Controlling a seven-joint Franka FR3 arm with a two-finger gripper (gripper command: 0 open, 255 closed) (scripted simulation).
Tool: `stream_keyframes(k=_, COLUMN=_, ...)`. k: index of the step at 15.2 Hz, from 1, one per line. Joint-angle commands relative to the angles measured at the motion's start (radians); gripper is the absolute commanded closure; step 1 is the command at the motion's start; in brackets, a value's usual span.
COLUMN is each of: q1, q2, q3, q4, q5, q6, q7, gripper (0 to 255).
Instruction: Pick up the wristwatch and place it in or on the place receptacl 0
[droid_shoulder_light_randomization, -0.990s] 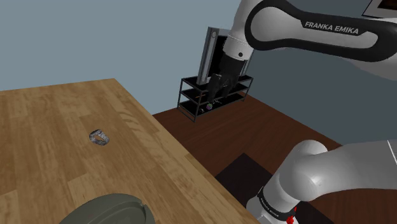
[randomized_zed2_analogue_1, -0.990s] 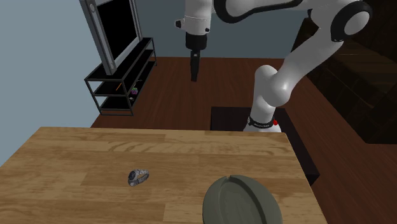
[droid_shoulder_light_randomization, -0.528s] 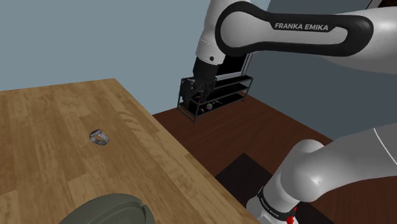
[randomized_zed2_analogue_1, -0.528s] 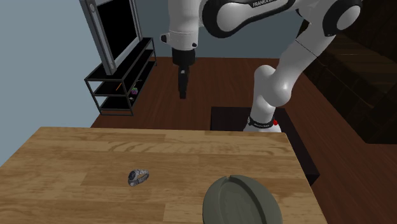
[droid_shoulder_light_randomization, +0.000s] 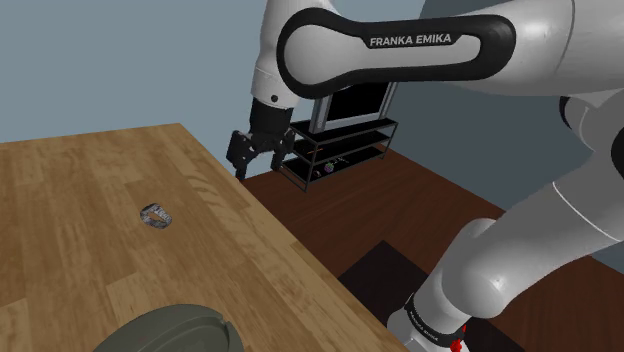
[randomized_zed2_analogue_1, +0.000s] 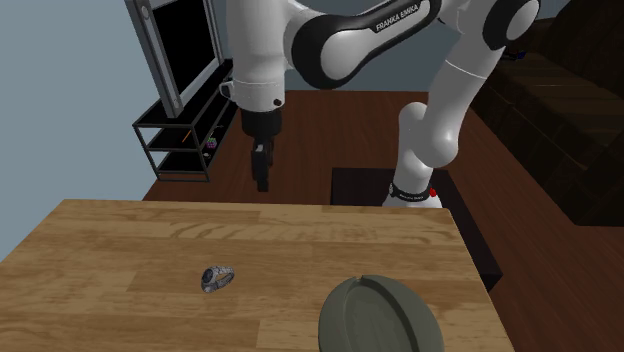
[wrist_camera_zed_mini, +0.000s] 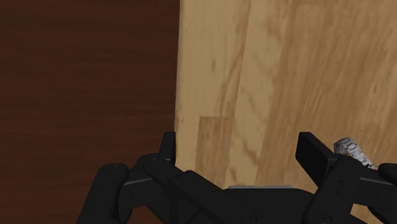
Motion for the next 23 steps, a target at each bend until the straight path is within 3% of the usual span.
stream_keyframes(k=1, q1=0.003, q2=0.076, q3=0.029, q4=0.056, q5=-0.016, q6=0.020, q7=0.037, gripper=0)
stream_keyframes(k=8, q1=0.047, q2=0.339, q3=0.116, q4=0.274, q5=-0.119, q6=0.052, q7=0.191, gripper=0)
stream_keyframes(k=15, q1=0.158, q2=0.628, q3=0.142, q4=0.568, q5=-0.260, q6=0.019, q7=0.332, gripper=0)
stream_keyframes(k=23, q1=0.169, q2=0.657, q3=0.134, q4=0.506, q5=-0.275, q6=0.108, q7=0.342, gripper=0)
